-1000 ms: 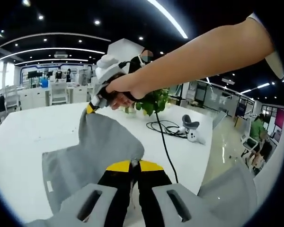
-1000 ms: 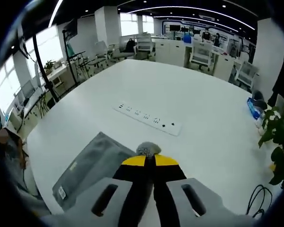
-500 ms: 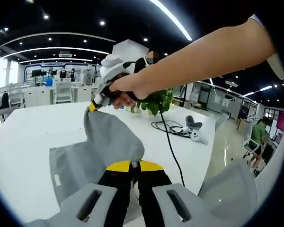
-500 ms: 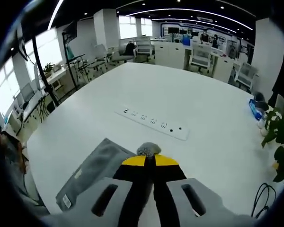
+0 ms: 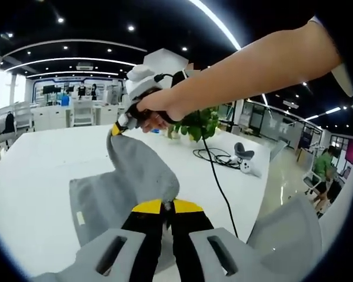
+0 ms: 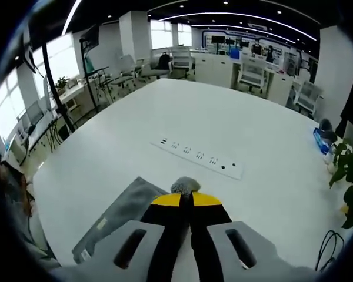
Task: Fold the towel on the table until its edges align and the towel forms a compact rectangular stack.
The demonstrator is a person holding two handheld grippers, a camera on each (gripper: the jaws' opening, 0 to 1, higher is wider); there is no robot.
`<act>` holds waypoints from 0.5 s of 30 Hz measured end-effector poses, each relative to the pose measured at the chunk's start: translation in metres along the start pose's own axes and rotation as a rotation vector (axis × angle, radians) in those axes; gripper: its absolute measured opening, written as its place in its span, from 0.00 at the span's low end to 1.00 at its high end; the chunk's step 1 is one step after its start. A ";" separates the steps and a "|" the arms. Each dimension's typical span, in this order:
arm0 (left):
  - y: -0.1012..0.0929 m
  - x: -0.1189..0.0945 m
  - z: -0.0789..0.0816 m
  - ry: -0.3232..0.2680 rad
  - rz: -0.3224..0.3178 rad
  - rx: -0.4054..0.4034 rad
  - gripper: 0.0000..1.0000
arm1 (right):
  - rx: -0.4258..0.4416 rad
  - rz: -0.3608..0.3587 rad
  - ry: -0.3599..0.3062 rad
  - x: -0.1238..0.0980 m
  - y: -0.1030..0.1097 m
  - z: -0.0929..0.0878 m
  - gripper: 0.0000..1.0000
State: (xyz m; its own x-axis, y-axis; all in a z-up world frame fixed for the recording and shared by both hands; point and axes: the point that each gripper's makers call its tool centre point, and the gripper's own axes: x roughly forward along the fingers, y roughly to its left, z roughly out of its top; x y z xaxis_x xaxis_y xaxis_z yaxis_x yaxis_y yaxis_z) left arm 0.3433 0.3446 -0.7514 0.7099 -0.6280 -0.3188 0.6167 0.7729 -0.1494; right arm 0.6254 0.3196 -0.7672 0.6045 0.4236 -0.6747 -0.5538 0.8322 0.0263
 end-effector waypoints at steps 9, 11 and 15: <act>0.012 -0.010 -0.012 0.003 0.026 -0.012 0.04 | -0.023 0.003 -0.004 0.021 0.015 0.003 0.02; 0.014 -0.012 -0.015 0.006 0.032 -0.026 0.04 | -0.029 0.000 -0.010 0.019 0.018 0.003 0.02; 0.019 -0.016 -0.019 0.011 0.044 -0.029 0.04 | -0.041 -0.003 -0.015 0.027 0.026 0.004 0.02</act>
State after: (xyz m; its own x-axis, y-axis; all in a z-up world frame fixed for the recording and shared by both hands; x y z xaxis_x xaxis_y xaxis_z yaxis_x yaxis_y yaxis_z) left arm 0.3372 0.3713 -0.7668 0.7321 -0.5927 -0.3358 0.5750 0.8020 -0.1620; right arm 0.6297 0.3538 -0.7815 0.6149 0.4267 -0.6632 -0.5747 0.8183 -0.0064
